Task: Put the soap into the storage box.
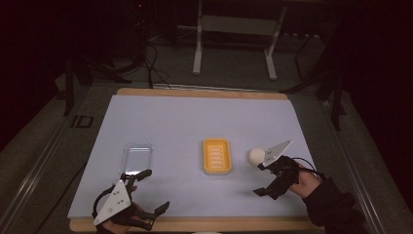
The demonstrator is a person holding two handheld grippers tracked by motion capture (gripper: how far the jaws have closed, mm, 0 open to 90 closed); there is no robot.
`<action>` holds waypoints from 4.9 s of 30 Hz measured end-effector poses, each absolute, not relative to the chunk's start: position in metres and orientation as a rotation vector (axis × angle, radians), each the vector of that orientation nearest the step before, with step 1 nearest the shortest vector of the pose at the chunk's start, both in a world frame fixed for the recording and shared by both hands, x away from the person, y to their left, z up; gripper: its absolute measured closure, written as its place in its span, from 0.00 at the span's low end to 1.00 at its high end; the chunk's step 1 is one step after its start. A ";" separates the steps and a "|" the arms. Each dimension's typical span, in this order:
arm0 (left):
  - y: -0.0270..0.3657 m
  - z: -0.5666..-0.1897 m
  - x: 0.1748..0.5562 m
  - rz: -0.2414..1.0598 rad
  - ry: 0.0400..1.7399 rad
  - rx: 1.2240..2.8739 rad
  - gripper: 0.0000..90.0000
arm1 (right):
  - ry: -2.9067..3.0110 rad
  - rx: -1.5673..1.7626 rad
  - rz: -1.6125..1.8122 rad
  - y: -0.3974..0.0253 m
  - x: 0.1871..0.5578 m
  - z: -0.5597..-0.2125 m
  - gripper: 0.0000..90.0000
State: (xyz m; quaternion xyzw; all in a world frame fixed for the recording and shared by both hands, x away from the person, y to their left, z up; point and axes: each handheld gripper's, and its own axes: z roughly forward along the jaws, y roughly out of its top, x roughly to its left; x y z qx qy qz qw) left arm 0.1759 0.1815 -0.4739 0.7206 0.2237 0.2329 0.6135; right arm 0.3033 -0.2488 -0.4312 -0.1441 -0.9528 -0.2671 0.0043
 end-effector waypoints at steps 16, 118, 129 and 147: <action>0.180 -0.475 0.176 0.531 0.515 1.674 0.00 | -3.020 -0.437 -0.448 -0.244 0.309 -0.448 0.12; 0.177 -0.478 0.177 0.489 0.500 1.711 0.00 | -3.122 -0.274 -0.113 -0.244 0.420 -0.475 0.17; 0.176 -0.478 0.176 0.476 0.476 1.711 0.00 | -3.135 -0.254 -0.221 -0.239 0.424 -0.485 0.19; 0.173 -0.478 0.176 0.462 0.442 1.718 0.00 | -3.130 -0.277 -0.347 -0.244 0.426 -0.501 0.24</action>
